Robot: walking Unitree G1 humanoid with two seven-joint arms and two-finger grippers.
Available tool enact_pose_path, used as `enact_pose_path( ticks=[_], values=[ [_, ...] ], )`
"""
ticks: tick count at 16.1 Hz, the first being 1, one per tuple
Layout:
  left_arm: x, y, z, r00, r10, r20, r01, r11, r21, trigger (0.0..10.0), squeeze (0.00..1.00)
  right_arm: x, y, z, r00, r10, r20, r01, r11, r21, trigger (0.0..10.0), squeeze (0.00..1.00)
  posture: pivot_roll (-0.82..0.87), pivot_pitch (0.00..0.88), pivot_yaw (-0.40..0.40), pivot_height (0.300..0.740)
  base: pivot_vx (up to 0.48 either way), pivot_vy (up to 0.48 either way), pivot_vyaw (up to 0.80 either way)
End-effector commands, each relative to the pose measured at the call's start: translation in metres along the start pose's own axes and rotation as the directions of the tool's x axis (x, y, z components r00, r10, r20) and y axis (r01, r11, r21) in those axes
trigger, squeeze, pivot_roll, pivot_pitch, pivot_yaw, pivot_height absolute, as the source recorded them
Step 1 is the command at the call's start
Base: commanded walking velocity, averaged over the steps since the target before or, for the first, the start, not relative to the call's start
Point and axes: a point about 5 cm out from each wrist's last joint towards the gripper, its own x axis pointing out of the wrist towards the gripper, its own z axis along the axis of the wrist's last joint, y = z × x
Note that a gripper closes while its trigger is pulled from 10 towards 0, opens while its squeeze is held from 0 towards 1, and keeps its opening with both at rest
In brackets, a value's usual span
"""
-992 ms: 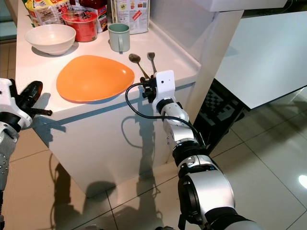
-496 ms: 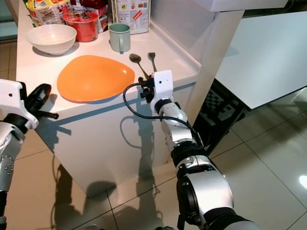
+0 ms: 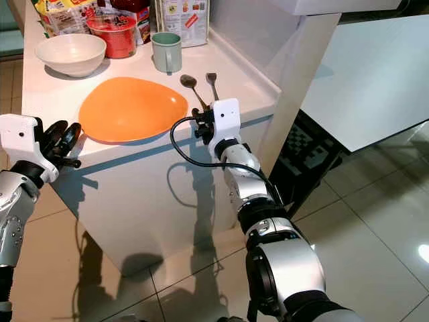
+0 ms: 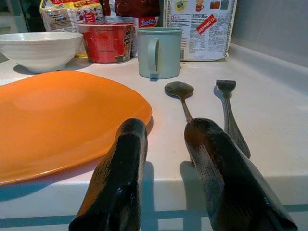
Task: Setting the table
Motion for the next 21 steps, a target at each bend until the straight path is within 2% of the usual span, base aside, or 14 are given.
enact_pose_path(
  ticks=[1, 6, 10, 19, 20, 21],
  values=[
    [0.002, -0.001, 0.001, 1.0, -0.006, -0.002, 0.006, 1.0, -0.001, 10.0, 1.0, 0.0, -0.002, 0.003, 1.0, -0.003, 0.015, 0.003, 1.0, -0.008, 10.0, 0.0, 0.22, 0.081, -0.041, 0.74, 0.0, 0.0, 0.0],
    [0.0, -0.001, 0.002, 1.0, 0.002, 0.014, -0.002, 1.0, -0.004, 10.0, 1.0, -0.003, -0.003, -0.001, 1.0, -0.004, 0.013, 0.005, 0.999, -0.047, 10.0, 0.0, 0.22, 0.073, -0.047, 0.74, 0.0, 0.0, 0.0],
    [0.002, -0.002, 0.011, 0.997, 0.008, 0.073, -0.007, 1.0, -0.021, 10.0, 1.0, -0.005, -0.009, -0.002, 1.0, -0.023, 0.009, 0.023, 0.999, -0.048, 10.0, 0.0, 0.21, 0.062, -0.049, 0.74, 0.0, 0.0, 0.0],
    [0.006, -0.005, 0.008, 0.998, -0.027, 0.053, 0.028, 0.999, -0.031, 10.0, 1.0, -0.006, -0.012, -0.003, 0.999, -0.032, 0.005, 0.032, 0.998, -0.058, 10.0, 0.0, 0.21, 0.043, -0.053, 0.74, 0.0, 0.0, 0.0],
    [0.006, -0.005, 0.009, 0.998, -0.032, 0.052, 0.034, 0.999, -0.037, 10.0, 0.0, -0.006, -0.013, -0.003, 0.999, -0.032, 0.005, 0.032, 0.998, -0.059, 10.0, 0.0, 0.21, 0.043, -0.053, 0.74, 0.0, 0.0, 0.0],
    [0.007, -0.005, 0.009, 0.998, -0.036, 0.051, 0.038, 0.998, -0.042, 10.0, 0.0, -0.006, -0.013, -0.003, 0.999, -0.032, 0.005, 0.032, 0.998, -0.06, 10.0, 0.0, 0.21, 0.043, -0.053, 0.74, 0.0, 0.0, 0.0]
  ],
)
